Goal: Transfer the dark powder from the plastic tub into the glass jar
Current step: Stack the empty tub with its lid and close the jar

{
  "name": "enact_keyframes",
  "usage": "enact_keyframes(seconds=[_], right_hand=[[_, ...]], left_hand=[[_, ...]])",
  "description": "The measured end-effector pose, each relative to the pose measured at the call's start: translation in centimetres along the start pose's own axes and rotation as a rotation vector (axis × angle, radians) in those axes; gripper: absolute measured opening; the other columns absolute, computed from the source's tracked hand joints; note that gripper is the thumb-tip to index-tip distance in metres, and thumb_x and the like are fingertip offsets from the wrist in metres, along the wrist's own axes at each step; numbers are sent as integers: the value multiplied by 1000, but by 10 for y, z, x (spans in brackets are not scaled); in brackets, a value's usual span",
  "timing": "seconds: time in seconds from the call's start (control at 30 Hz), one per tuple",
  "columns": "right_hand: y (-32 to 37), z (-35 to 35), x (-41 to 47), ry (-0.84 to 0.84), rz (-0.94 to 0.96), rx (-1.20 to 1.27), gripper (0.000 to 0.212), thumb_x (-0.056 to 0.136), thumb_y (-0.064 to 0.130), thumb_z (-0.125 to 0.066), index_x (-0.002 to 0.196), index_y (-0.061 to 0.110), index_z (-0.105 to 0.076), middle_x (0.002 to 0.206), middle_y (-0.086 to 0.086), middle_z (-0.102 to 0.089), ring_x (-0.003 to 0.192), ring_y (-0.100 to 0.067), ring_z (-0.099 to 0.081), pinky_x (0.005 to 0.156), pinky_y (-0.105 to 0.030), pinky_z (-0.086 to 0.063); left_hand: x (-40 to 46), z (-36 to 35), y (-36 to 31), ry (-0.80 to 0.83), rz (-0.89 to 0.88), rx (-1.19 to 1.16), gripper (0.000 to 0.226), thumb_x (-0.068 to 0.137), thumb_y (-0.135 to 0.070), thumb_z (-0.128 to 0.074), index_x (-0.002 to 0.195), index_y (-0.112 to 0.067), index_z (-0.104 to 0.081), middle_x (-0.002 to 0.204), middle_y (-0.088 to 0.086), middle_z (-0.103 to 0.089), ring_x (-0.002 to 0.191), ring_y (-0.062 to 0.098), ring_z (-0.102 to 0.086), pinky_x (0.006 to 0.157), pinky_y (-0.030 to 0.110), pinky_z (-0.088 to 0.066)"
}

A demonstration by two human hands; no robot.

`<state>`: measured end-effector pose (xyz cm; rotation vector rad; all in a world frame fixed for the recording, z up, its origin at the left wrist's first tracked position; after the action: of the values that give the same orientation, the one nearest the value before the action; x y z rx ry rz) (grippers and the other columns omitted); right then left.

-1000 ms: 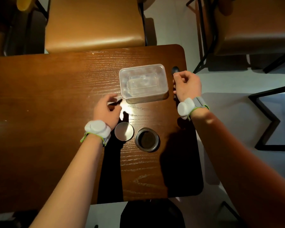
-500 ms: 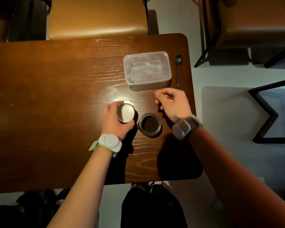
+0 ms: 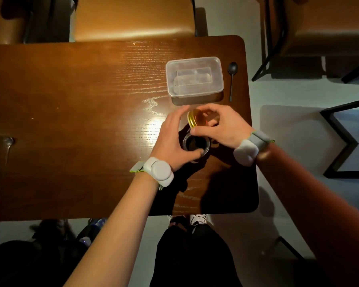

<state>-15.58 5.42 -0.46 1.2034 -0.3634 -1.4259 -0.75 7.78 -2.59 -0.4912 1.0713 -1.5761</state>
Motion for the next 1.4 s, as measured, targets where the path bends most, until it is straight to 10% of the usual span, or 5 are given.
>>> enact_keyframes(seconds=[0.27,0.5,0.7,1.23,1.4], right_hand=[[-4,-46,-10,281,240,-720,79,78,38,-84,146,40,-45,131,0,-39,114,-19,-36,94,-43,-52],[3,-50,2,288,210,-965,70,79,54,-77,136,25,-50,124,-4,-44,111,-27,-52,79,-47,-56],[-5,-42,6,114,29,-1014,91,68,94,-56,115,18,-43,113,-6,-62,91,-33,-65,66,-38,-42],[7,-53,2,227,87,-911,73,75,64,-75,127,26,-40,125,-4,-41,111,-30,-52,77,-47,-54],[0,-37,2,9,-82,-1014,81,87,86,-39,118,12,-50,111,-10,-65,94,-33,-67,67,-38,-42]], left_hand=[[-9,-45,61,-4,157,36,95,60,-34,-100,142,-24,-55,138,-2,-59,128,25,-52,109,46,-45],[-3,-39,61,-46,103,17,88,61,-31,-100,139,-21,-61,130,-5,-64,120,19,-60,102,36,-49],[0,-39,63,-31,66,38,89,59,-34,-103,137,-18,-63,128,-5,-66,116,17,-62,100,26,-48],[-2,-38,62,-69,75,1,85,61,-31,-102,135,-17,-64,124,0,-69,110,18,-63,95,33,-52],[-1,-38,62,-61,73,45,90,59,-29,-102,139,-20,-63,130,-3,-68,113,8,-56,98,26,-44]])
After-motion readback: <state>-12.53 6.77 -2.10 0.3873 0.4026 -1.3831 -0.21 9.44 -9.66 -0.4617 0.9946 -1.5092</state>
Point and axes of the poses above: each hand's wrist, its own x-axis towards the middle knuckle, its own z-axis out of the back of the hand, y = z × x, the point moved 9 cm from there along x, towards the middle knuckle
